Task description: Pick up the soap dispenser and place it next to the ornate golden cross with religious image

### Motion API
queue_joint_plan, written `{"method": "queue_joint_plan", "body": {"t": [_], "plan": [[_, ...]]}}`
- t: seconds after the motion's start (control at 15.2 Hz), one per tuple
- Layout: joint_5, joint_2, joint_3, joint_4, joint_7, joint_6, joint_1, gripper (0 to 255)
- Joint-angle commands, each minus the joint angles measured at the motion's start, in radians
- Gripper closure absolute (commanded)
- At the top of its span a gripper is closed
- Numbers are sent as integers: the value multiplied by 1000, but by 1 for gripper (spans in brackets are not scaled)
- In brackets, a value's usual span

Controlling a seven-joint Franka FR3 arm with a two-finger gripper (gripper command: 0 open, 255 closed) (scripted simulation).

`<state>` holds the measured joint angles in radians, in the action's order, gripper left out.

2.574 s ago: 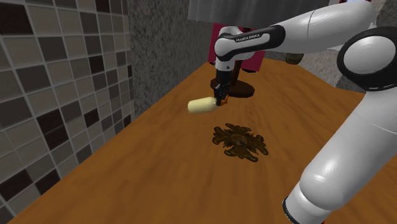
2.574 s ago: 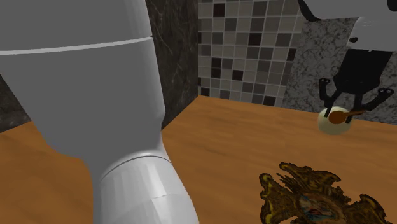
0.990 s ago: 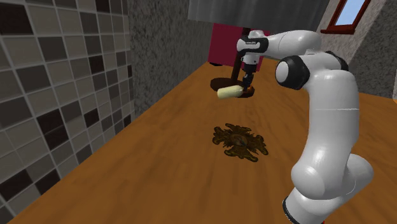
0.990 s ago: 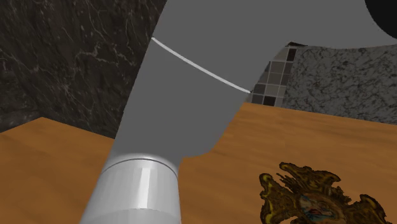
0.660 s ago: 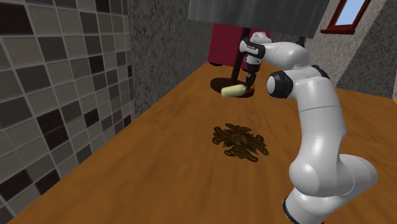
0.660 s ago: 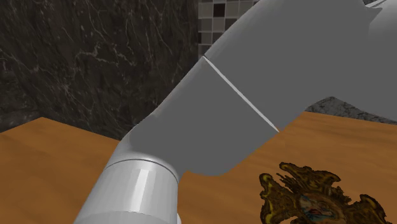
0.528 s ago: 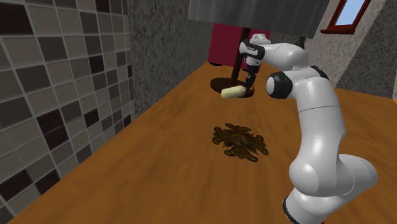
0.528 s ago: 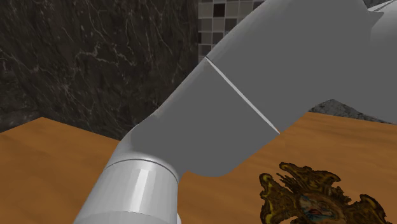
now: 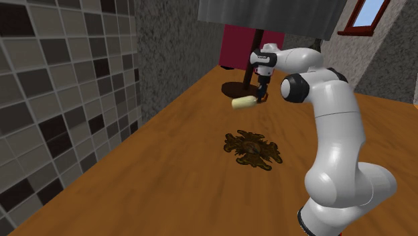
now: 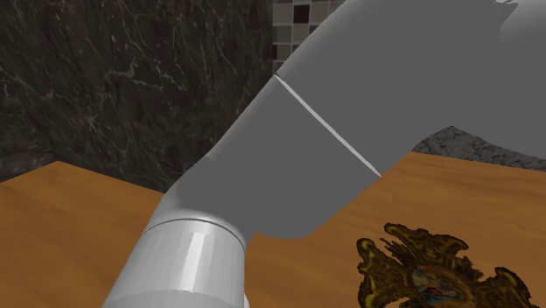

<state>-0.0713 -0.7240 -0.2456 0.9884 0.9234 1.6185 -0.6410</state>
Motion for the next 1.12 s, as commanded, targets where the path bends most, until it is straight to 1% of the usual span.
{"method": "queue_joint_plan", "body": {"t": [0.0, 0.53, 0.99, 1.06], "plan": [[1, 9, 0, 43, -1, 34, 5, 255], [0, 7, 1, 148, -3, 141, 13, 255], [-4, -12, 5, 216, -5, 227, 17, 255], [-3, -11, 5, 217, -5, 227, 17, 255]]}}
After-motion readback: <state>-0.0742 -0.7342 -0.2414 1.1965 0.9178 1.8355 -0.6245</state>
